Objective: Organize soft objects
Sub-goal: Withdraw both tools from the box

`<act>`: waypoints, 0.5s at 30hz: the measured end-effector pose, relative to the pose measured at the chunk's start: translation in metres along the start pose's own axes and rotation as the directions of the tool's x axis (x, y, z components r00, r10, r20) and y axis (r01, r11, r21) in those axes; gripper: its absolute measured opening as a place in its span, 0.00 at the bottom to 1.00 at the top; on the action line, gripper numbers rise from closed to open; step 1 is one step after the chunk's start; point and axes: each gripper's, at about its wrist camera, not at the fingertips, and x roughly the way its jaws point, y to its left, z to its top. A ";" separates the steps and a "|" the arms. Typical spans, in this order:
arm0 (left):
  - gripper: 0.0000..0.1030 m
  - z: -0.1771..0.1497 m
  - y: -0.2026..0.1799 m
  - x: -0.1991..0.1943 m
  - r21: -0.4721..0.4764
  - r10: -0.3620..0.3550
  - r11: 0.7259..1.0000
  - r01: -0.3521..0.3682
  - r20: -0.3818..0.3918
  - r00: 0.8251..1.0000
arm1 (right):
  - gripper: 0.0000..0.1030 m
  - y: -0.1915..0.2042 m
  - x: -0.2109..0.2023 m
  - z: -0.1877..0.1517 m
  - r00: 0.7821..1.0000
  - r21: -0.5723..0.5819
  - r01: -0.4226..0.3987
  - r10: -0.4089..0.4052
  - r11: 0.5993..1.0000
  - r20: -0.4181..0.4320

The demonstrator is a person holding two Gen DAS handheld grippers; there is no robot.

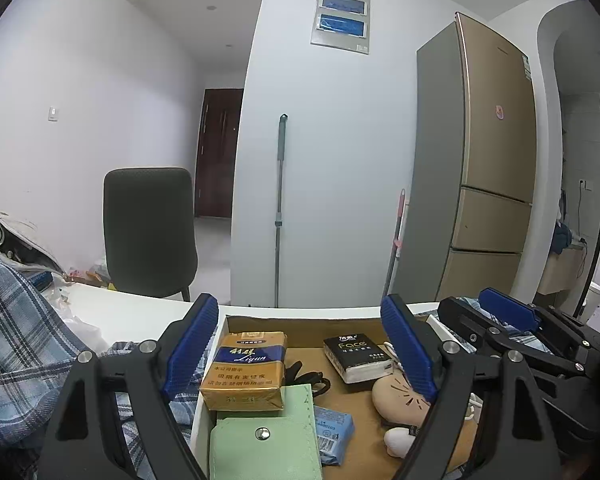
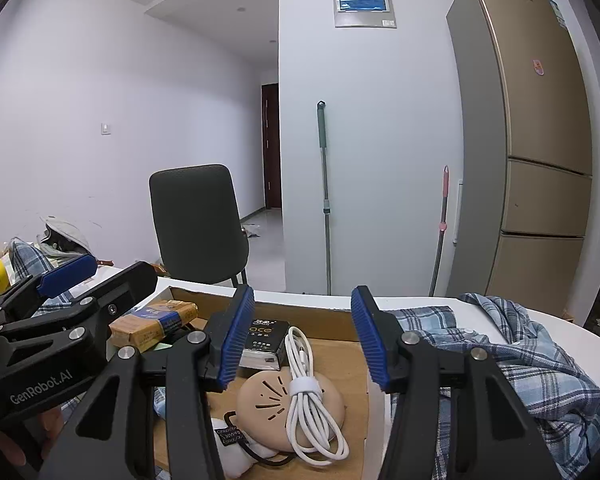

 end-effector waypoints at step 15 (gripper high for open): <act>0.83 0.033 -0.008 -0.039 0.040 0.024 0.999 -0.026 0.059 0.998 | 0.46 -0.002 -0.022 0.023 1.000 0.007 0.001 -0.002 1.000 0.029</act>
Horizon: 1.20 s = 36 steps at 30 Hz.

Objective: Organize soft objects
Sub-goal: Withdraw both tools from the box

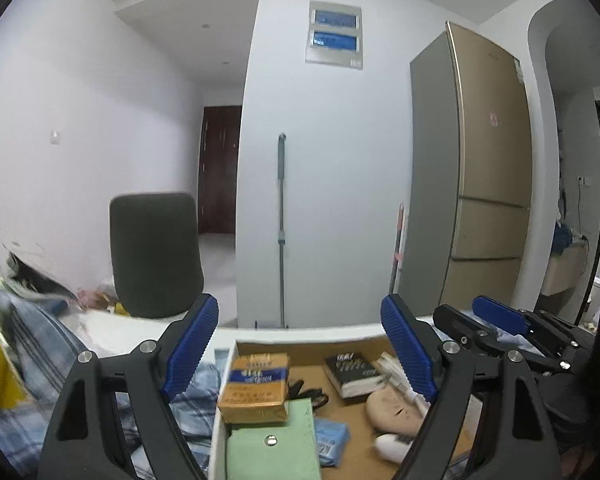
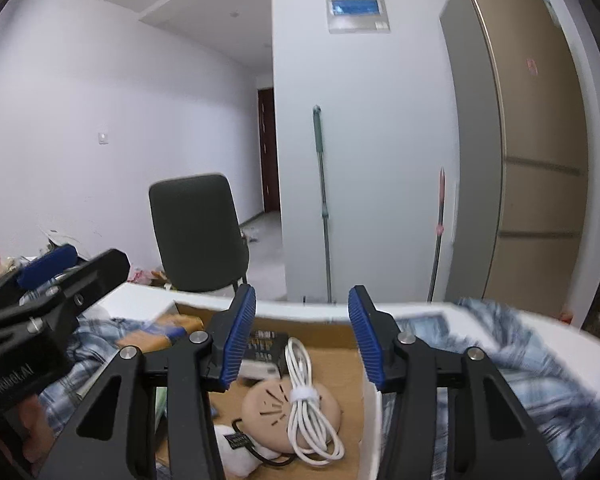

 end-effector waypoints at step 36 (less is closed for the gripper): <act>1.00 -0.040 0.000 -0.171 0.041 -0.010 0.999 0.011 -0.020 1.000 | 0.96 0.025 -0.174 -0.039 0.998 -0.056 -0.040 0.042 0.998 0.041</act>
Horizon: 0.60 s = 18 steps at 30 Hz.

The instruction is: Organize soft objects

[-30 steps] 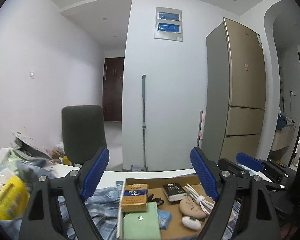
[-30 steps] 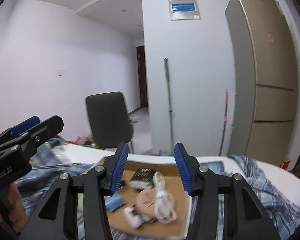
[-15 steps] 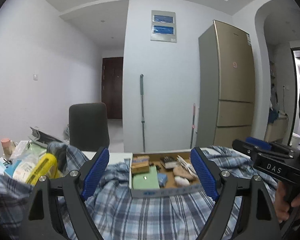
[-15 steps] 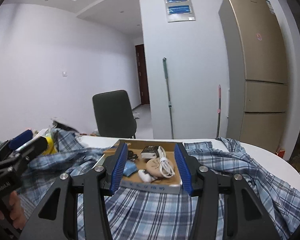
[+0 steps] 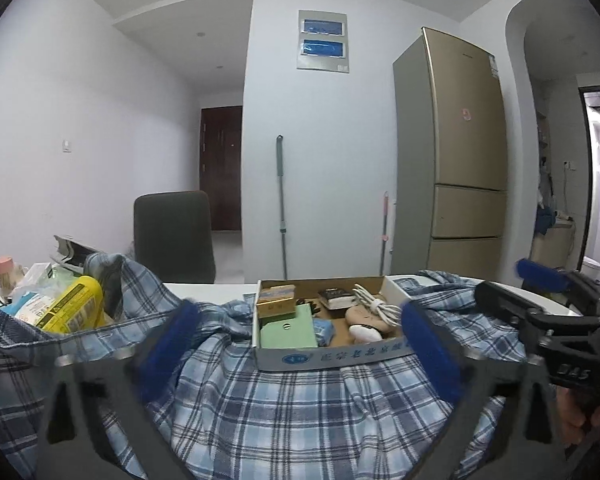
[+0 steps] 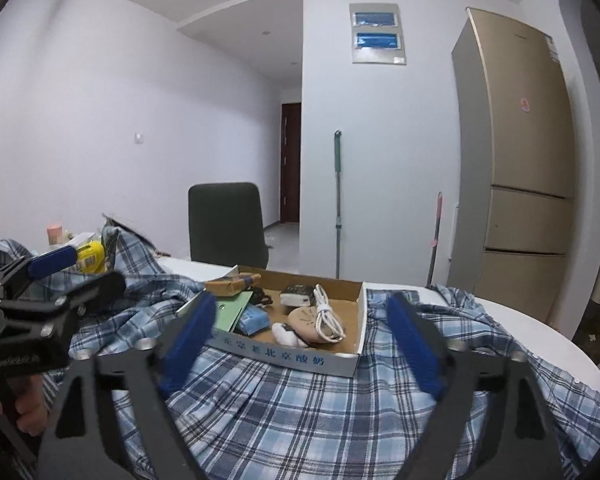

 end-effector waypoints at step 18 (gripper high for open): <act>1.00 0.000 0.002 -0.020 0.017 0.000 1.000 -0.002 0.090 0.996 | 1.00 0.004 -0.014 -0.002 0.997 -0.024 0.030 -0.029 0.999 0.067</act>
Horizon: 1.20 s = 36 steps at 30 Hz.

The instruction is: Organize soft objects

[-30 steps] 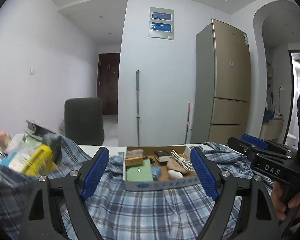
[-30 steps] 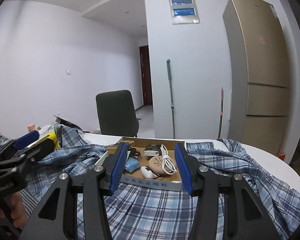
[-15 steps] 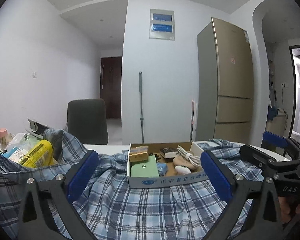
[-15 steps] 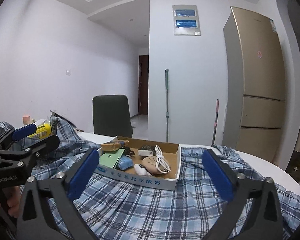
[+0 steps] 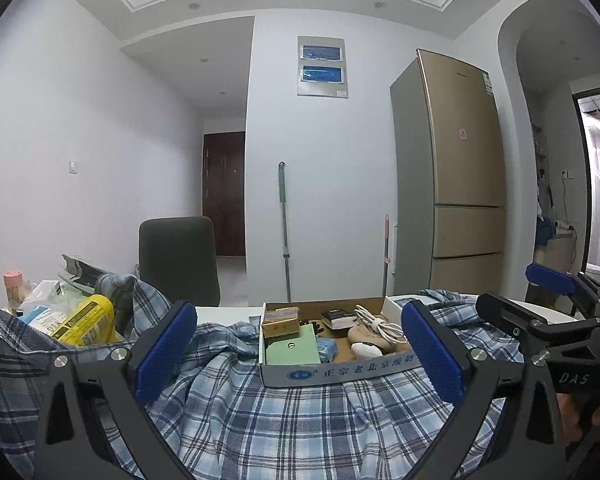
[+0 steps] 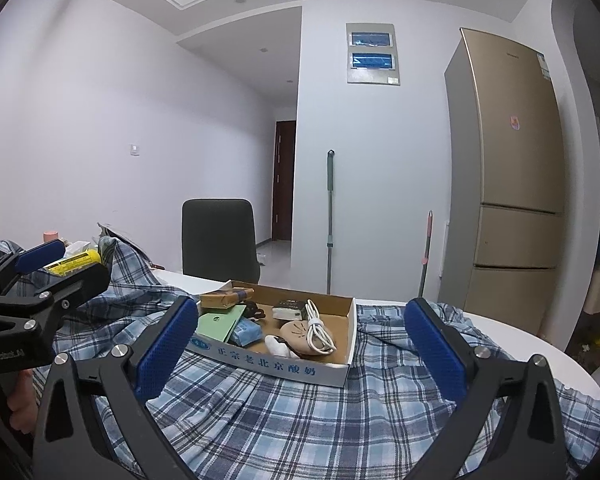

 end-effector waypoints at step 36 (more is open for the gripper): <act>1.00 -0.002 0.000 -0.004 0.010 0.041 0.999 -0.041 0.027 0.999 | 1.00 -0.005 0.002 0.001 1.000 0.027 0.008 -0.007 1.000 -0.013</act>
